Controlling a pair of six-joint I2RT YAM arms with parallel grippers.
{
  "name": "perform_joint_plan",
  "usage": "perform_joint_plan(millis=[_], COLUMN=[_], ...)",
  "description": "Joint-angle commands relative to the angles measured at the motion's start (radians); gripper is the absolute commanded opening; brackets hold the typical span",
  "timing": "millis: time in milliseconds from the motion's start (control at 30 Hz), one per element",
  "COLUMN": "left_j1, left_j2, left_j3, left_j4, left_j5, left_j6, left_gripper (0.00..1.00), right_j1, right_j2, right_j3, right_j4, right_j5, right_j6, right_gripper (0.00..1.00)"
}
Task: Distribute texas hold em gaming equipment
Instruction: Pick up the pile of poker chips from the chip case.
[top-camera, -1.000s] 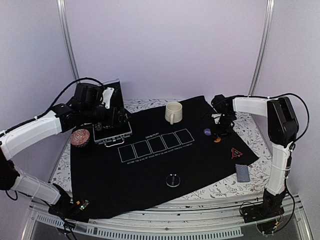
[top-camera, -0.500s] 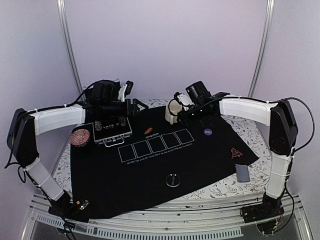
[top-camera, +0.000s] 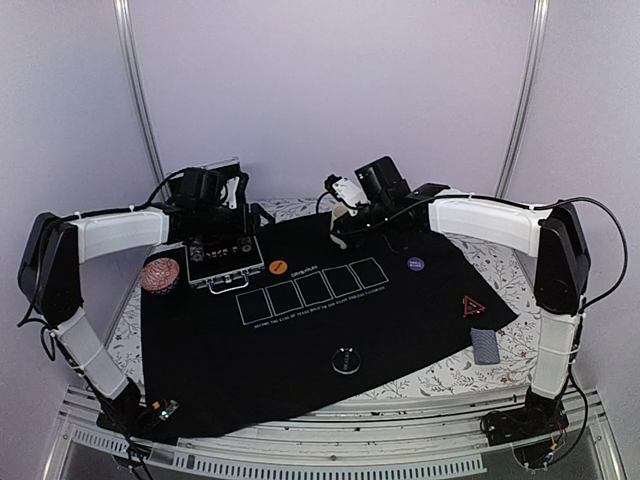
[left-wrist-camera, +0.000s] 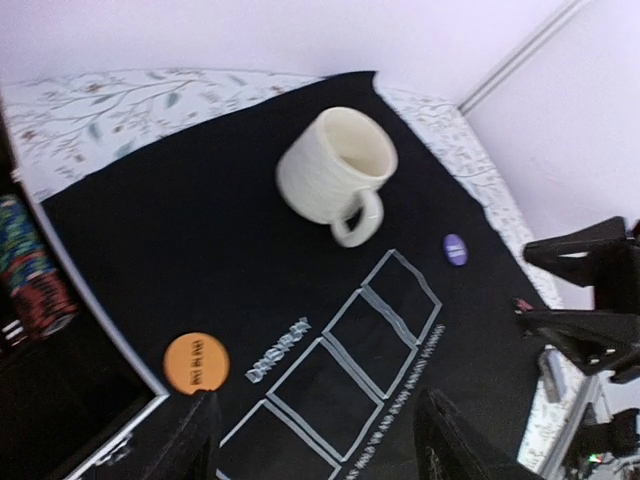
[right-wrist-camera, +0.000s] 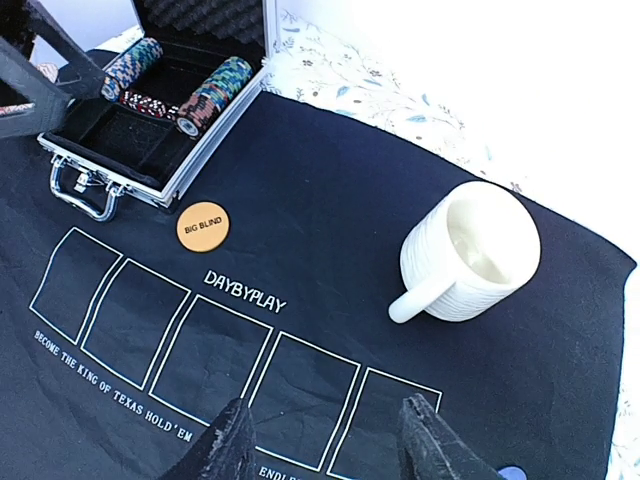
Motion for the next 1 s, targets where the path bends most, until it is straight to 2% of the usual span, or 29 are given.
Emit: perform_joint_plan(millis=[0, 200, 433, 600, 833, 967], left_j1=[-0.004, -0.029, -0.025, -0.023, -0.058, -0.091], left_j2=[0.023, 0.106, 0.093, 0.046, -0.067, -0.109], left_j3=[0.042, 0.167, 0.250, 0.211, 0.100, 0.061], left_j4=[-0.203, -0.376, -0.477, -0.505, -0.483, -0.479], left_j5=[-0.145, -0.268, -0.388, -0.359, -0.281, -0.287], left_j6=[0.120, 0.208, 0.261, 0.244, 0.213, 0.207], left_gripper=[0.67, 0.67, 0.70, 0.70, 0.71, 0.73], right_j1=[-0.021, -0.100, -0.179, -0.253, -0.340, -0.349], right_j2=[-0.059, -0.151, -0.263, -0.337, -0.400, -0.435], right_j3=[-0.030, -0.107, -0.231, -0.316, -0.369, -0.393], right_j4=[-0.022, -0.053, -0.089, -0.133, -0.332, -0.412], right_j5=[-0.009, -0.061, -0.051, -0.038, 0.059, 0.086], right_j6=[0.048, 0.158, 0.233, 0.296, 0.376, 0.408], right_gripper=[0.52, 0.54, 0.61, 0.67, 0.77, 0.93])
